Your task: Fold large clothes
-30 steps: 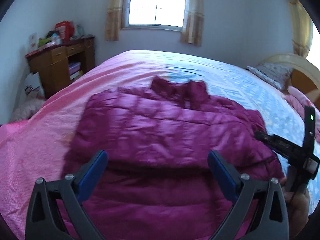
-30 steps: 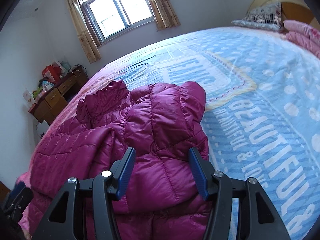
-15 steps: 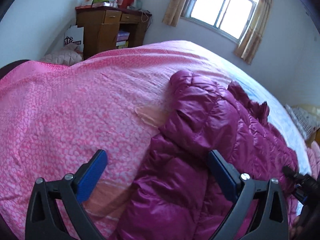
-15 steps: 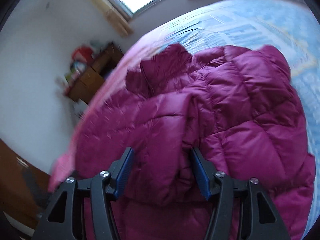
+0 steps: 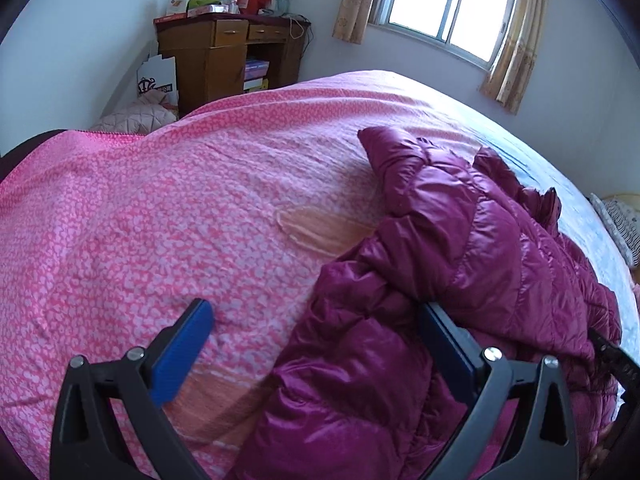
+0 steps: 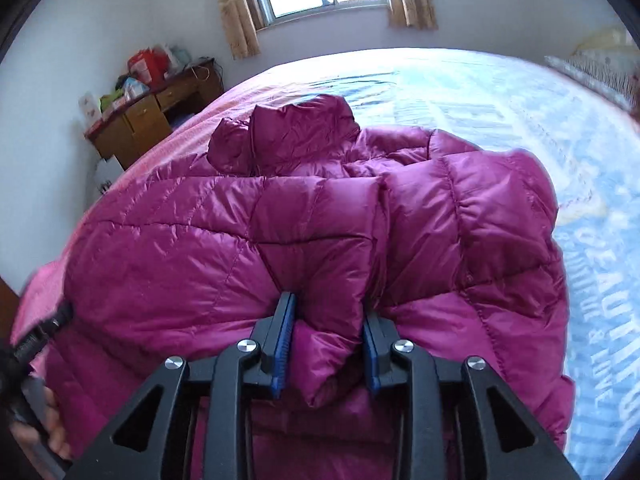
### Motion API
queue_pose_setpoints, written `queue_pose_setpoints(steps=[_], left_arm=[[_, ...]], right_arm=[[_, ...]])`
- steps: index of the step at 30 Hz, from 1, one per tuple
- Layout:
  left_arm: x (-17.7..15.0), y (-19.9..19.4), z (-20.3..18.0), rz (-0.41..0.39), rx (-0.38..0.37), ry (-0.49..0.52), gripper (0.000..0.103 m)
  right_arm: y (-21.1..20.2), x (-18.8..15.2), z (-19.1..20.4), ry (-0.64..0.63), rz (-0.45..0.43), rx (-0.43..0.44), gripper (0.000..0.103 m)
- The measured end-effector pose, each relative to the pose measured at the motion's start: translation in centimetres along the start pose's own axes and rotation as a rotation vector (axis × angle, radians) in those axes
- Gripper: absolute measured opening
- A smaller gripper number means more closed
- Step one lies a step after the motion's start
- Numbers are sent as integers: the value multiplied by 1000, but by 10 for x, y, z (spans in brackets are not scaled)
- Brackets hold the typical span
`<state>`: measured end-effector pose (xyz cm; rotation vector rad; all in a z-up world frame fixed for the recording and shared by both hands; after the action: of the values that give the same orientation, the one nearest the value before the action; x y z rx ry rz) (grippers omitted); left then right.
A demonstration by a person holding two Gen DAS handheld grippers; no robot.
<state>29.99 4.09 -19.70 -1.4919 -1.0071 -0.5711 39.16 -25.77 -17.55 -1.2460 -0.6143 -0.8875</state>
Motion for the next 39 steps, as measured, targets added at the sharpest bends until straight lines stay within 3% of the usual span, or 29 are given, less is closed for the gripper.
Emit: queue_pose_setpoints(steps=[1, 3, 6, 9, 11, 12, 15, 19, 24, 28, 31, 33, 36, 39], left_arm=[[0, -1, 0, 1, 0, -1, 103], [0, -4, 0, 3, -1, -1, 103], [-1, -14, 4, 17, 5, 16, 103], [18, -31, 0, -62, 7, 36, 103], [37, -38, -16, -121, 7, 84, 103], [43, -38, -24, -133, 2, 107, 103], [61, -29, -54, -147, -17, 168, 103], [67, 2, -67, -97, 0, 174, 103], [48, 27, -49, -30, 72, 181, 103], [18, 42, -30, 61, 61, 138, 103], [17, 43, -18, 88, 46, 82, 103], [19, 42, -8, 94, 61, 99, 103], [20, 37, -1, 84, 79, 155, 103], [17, 37, 0, 69, 91, 201, 103]], right_arm=[[-1, 0, 2, 5, 4, 16, 46], [-14, 3, -3, 20, -7, 3, 47], [-52, 17, -14, 73, -140, -23, 49], [-81, 32, -20, 39, -221, -70, 49], [-78, 39, -7, -19, -202, -52, 42], [-74, 43, -2, -33, -193, -36, 33], [-55, 53, 14, -60, -181, -19, 33], [-19, 48, 20, -24, -100, 16, 33], [7, 3, 19, -18, 24, 34, 33], [-2, -10, 17, 80, 25, 62, 33], [-15, -25, 26, 171, 40, 92, 33], [-27, -34, 36, 178, 61, 95, 33], [-49, -52, 53, 122, 85, 103, 33], [-57, -59, 58, 6, 54, 84, 33]])
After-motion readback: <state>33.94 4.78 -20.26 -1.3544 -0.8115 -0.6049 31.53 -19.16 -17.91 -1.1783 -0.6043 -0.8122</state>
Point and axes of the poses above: each gripper's, at about its wrist camera, not at the fingertips, and y roughly the way its jaws point, z to its left, x to its top, the point moved 10 cm from there along y, roughly the way its jaws point, and after that the axes turned 13 degrees about -z, right-handed, at the moved point
